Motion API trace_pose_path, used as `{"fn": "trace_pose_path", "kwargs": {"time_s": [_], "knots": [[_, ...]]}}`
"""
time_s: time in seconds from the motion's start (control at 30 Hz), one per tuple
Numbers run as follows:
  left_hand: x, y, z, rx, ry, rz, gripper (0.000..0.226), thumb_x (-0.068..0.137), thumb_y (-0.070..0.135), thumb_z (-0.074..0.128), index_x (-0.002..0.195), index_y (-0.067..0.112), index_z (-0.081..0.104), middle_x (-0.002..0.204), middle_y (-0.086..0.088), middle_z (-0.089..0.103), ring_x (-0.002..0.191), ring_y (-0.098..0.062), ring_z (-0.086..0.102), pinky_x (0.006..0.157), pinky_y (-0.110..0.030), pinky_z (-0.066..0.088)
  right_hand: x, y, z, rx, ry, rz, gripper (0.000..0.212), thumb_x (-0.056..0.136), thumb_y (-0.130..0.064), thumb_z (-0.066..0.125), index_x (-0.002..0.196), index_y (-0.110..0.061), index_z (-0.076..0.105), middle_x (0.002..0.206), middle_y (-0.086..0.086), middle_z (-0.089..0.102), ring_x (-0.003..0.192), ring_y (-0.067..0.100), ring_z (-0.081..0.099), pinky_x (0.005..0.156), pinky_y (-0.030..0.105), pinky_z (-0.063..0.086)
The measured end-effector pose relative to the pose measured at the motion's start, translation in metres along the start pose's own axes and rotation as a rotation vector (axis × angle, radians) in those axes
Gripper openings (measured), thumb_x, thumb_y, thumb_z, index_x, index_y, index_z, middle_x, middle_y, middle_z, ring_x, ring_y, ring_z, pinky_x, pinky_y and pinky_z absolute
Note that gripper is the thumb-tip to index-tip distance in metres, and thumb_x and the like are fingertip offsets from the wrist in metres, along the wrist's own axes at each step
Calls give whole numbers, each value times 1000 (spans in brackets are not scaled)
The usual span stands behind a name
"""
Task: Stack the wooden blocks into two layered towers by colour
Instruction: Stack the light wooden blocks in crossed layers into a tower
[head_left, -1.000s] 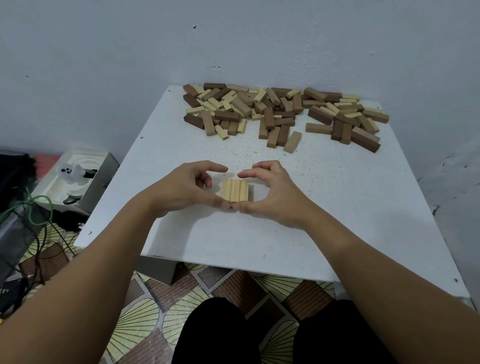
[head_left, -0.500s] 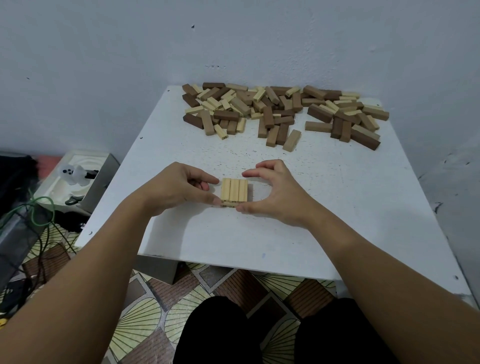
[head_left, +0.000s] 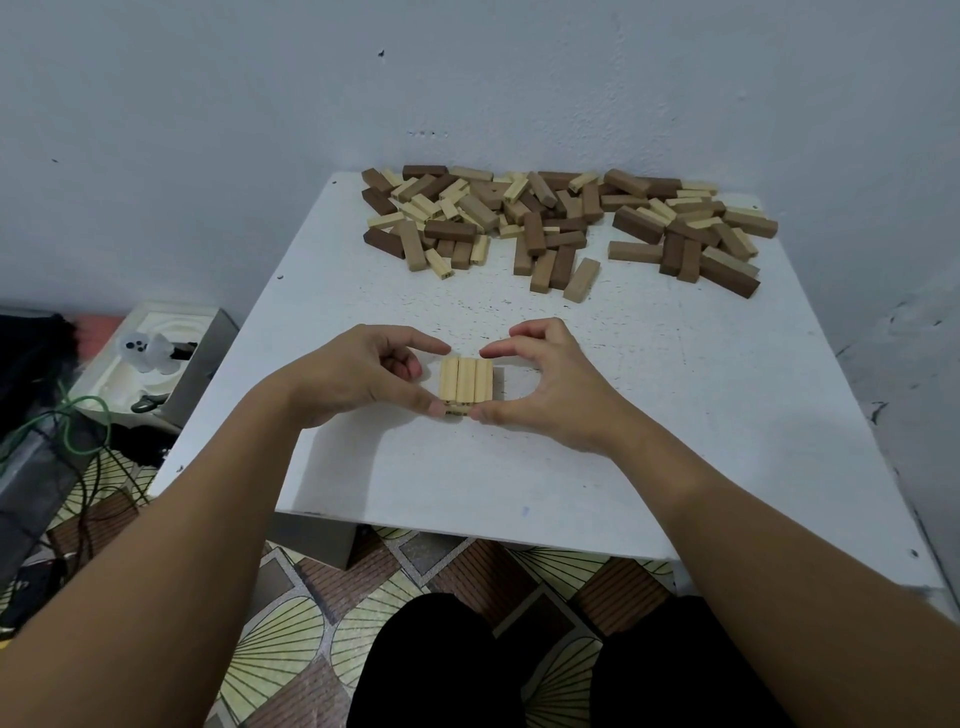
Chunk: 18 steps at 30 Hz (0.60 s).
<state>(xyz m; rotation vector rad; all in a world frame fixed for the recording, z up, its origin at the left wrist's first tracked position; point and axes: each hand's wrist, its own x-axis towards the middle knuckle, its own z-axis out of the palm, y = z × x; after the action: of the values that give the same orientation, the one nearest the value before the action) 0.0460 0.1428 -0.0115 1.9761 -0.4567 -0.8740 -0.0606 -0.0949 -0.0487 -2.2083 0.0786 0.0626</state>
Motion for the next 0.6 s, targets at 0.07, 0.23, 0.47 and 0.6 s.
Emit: {"fn": "trace_pose_path", "kwargs": {"time_s": [0.07, 0.23, 0.47, 0.6], "knots": [[1, 1, 1, 20, 9, 11, 64, 58, 21, 97, 118, 30, 78, 90, 0, 58, 83, -13, 52, 77, -26, 44, 0, 0, 0, 4, -2, -2, 66, 69, -51, 93, 128, -41, 65, 135, -15, 34, 133, 1, 31, 104, 24, 30], [0, 2, 2, 38, 20, 18, 55, 62, 20, 96, 114, 30, 80, 89, 0, 58, 84, -15, 51, 78, -29, 42, 1, 1, 1, 7, 4, -5, 62, 68, -51, 93, 124, -42, 67, 134, -16, 34, 133, 1, 31, 104, 25, 31], [1, 2, 3, 33, 11, 15, 61, 54, 26, 96, 113, 31, 80, 86, 2, 59, 83, -14, 52, 83, -32, 43, 1, 0, 2, 9, 10, -3, 60, 68, -50, 93, 122, -41, 68, 134, -15, 35, 133, 1, 31, 103, 23, 30], [0, 3, 2, 38, 4, 15, 60, 57, 24, 96, 114, 31, 80, 88, 1, 58, 83, -14, 51, 83, -32, 42, 0, -2, 1, 12, 3, 6, 61, 68, -51, 93, 123, -41, 68, 134, -15, 34, 133, 1, 31, 103, 24, 30]]}}
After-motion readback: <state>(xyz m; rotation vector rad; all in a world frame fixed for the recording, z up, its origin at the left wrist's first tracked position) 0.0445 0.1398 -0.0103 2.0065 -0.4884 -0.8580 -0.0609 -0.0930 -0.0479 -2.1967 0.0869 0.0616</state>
